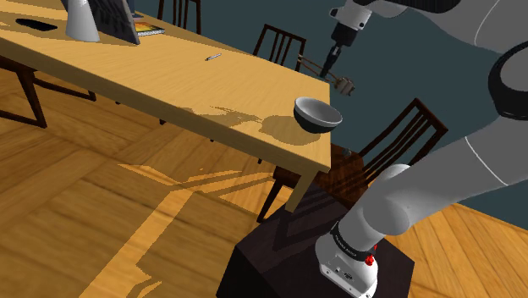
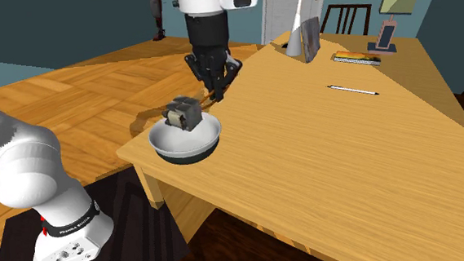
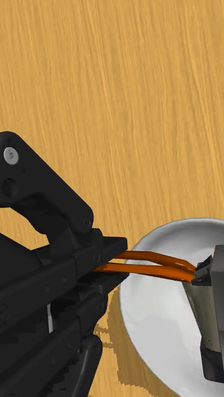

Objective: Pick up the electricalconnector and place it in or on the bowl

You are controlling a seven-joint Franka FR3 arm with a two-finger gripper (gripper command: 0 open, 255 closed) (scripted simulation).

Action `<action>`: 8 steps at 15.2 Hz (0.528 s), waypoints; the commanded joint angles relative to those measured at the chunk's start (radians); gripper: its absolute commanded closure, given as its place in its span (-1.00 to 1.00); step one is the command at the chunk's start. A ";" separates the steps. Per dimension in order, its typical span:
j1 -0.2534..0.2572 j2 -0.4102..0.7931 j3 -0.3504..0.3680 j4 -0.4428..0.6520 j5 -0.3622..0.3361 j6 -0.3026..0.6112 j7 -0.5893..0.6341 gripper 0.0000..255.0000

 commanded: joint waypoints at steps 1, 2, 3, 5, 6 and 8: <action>-0.006 -0.085 0.029 -0.071 -0.022 -0.010 0.033 1.00; -0.011 -0.126 0.043 -0.105 -0.031 -0.017 0.046 1.00; -0.016 -0.166 0.057 -0.137 -0.038 -0.025 0.059 1.00; -0.025 -0.226 0.075 -0.196 -0.047 -0.026 0.076 1.00; -0.026 -0.230 0.074 -0.212 -0.049 -0.014 0.076 1.00; -0.028 -0.236 0.072 -0.244 -0.052 0.012 0.077 1.00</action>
